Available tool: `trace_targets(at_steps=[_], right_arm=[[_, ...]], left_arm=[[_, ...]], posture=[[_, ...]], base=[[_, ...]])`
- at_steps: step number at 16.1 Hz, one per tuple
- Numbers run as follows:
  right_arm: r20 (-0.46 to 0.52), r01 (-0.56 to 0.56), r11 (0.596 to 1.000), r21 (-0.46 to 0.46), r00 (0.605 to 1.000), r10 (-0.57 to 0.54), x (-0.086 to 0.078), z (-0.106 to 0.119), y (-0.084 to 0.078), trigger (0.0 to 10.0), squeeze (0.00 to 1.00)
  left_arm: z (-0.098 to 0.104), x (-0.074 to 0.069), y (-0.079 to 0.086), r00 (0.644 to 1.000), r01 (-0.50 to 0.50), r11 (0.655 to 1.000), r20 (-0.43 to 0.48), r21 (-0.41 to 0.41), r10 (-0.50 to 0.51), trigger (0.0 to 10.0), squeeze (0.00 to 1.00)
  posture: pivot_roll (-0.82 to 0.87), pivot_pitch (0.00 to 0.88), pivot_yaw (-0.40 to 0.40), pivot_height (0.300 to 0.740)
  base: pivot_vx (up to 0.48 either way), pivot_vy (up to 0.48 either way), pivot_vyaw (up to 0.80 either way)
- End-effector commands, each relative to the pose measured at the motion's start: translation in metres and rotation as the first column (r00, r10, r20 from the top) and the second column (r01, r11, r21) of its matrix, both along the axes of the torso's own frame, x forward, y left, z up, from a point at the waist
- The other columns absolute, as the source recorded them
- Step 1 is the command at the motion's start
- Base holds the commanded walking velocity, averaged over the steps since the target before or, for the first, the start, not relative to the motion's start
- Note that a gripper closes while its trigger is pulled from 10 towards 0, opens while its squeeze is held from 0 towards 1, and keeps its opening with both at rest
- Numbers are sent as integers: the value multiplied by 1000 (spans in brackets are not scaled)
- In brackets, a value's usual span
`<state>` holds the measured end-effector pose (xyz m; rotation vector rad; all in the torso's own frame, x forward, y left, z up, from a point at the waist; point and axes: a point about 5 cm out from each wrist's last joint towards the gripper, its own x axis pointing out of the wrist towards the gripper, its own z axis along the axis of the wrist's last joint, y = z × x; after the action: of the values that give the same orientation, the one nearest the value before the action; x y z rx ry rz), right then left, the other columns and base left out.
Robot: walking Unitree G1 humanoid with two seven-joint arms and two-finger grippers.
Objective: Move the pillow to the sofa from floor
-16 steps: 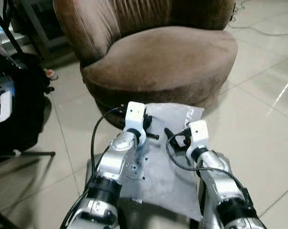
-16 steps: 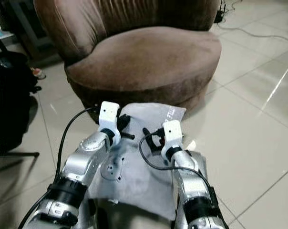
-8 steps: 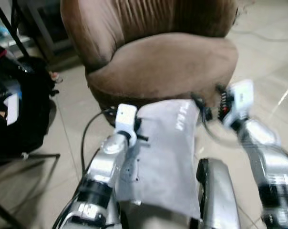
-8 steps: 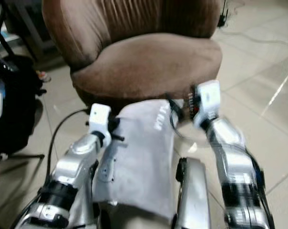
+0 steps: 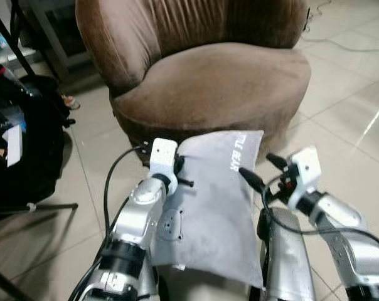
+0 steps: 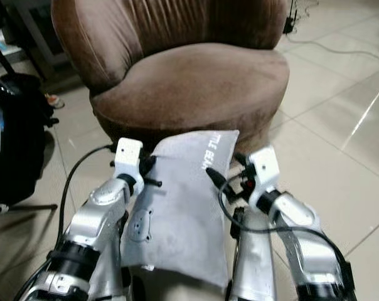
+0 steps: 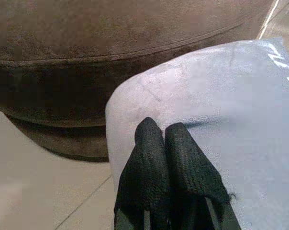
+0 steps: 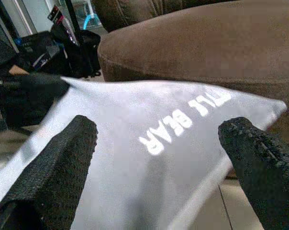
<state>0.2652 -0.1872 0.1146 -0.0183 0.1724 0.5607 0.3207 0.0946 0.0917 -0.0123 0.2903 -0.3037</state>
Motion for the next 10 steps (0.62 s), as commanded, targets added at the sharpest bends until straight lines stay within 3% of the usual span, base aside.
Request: trace_targets(at_steps=[1, 3, 7, 10], right_arm=[[31, -12, 1000, 6, 999, 12, -1, 6, -1, 10000, 0], [14, 6, 999, -51, 1000, -5, -10, -2, -1, 10000, 0], [17, 0, 1000, -27, 1000, 1, -8, 0, 6, 10000, 0], [19, 14, 1000, -4, 1000, -14, -5, 0, 12, 10000, 0]], left_arm=[[15, 4, 9, 996, -35, 999, 81, 18, 34, 10000, 0], [15, 9, 24, 993, -92, 996, 80, 12, 91, 10000, 0], [19, 11, 23, 992, -88, 996, 94, 12, 87, 10000, 0], [19, 10, 21, 992, -81, 997, 99, 17, 79, 10000, 0]], posture=[[-185, 0, 128, 411], [-192, 0, 135, 411], [-191, 0, 137, 411], [-188, 0, 138, 441]], base=[[0, 0, 0], [0, 0, 0], [0, 0, 0], [0, 0, 0]])
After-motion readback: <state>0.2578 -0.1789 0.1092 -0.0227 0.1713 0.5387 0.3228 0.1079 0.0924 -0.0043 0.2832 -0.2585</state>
